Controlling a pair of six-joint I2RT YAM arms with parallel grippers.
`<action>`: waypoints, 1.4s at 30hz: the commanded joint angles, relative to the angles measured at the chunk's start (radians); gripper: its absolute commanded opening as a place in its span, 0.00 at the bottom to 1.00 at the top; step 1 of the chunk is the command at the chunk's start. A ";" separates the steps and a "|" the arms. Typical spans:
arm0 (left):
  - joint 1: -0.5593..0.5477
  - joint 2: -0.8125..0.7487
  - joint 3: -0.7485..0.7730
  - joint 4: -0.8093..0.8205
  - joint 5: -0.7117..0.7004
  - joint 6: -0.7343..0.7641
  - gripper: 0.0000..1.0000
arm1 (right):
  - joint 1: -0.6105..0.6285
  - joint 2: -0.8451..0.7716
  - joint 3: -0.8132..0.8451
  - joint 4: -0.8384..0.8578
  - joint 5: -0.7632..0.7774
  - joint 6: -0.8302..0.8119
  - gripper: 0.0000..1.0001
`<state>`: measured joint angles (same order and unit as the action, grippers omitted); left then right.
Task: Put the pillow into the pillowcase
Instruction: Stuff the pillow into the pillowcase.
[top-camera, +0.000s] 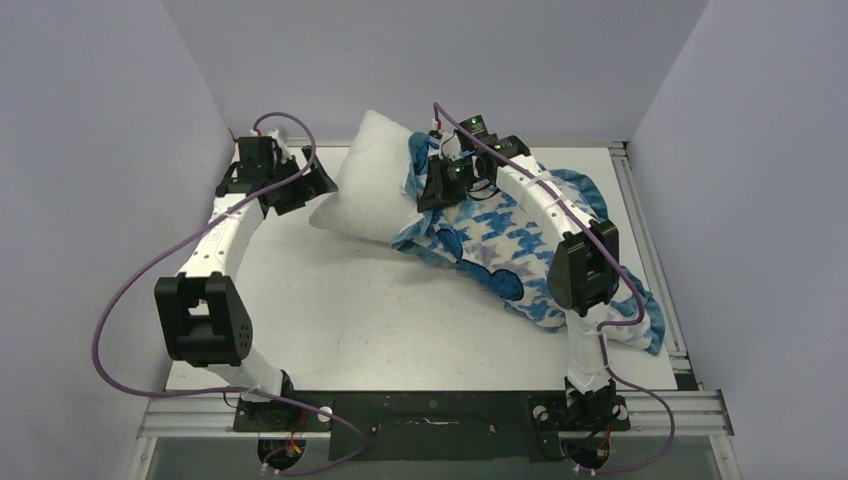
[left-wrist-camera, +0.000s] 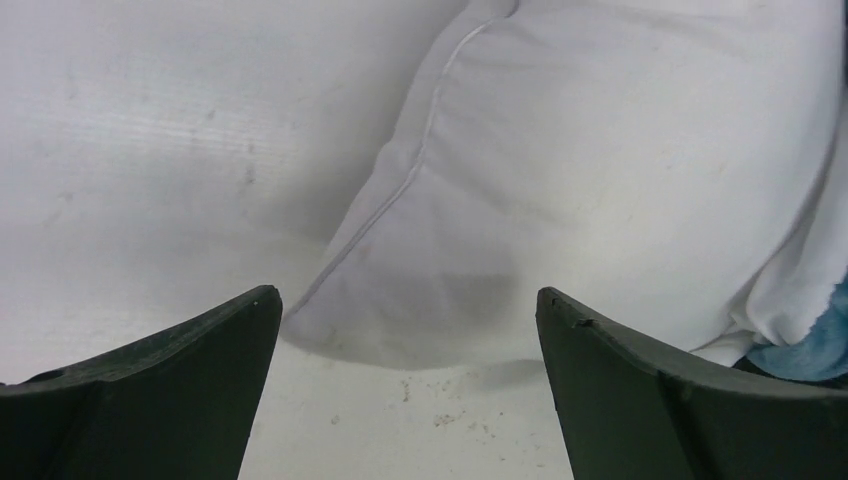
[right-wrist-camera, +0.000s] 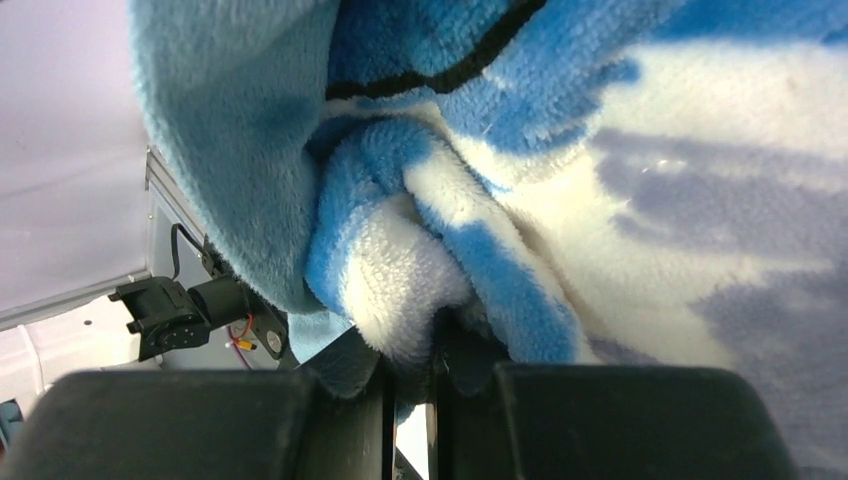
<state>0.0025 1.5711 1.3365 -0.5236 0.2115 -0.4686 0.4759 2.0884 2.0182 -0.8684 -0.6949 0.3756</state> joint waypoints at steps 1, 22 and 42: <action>-0.008 0.127 0.092 0.173 0.329 0.030 0.96 | -0.010 0.012 0.053 -0.023 0.041 -0.024 0.05; -0.470 -0.163 -0.395 0.928 0.224 -0.572 0.00 | 0.238 0.085 0.033 1.095 -0.552 0.923 0.05; -0.462 -0.367 -0.539 0.761 0.100 -0.513 0.00 | 0.172 0.018 0.121 0.229 -0.256 0.199 0.25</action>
<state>-0.3962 1.2495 0.8112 0.1524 0.1768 -0.9989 0.6102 2.2002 2.0254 0.0231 -1.2152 1.1969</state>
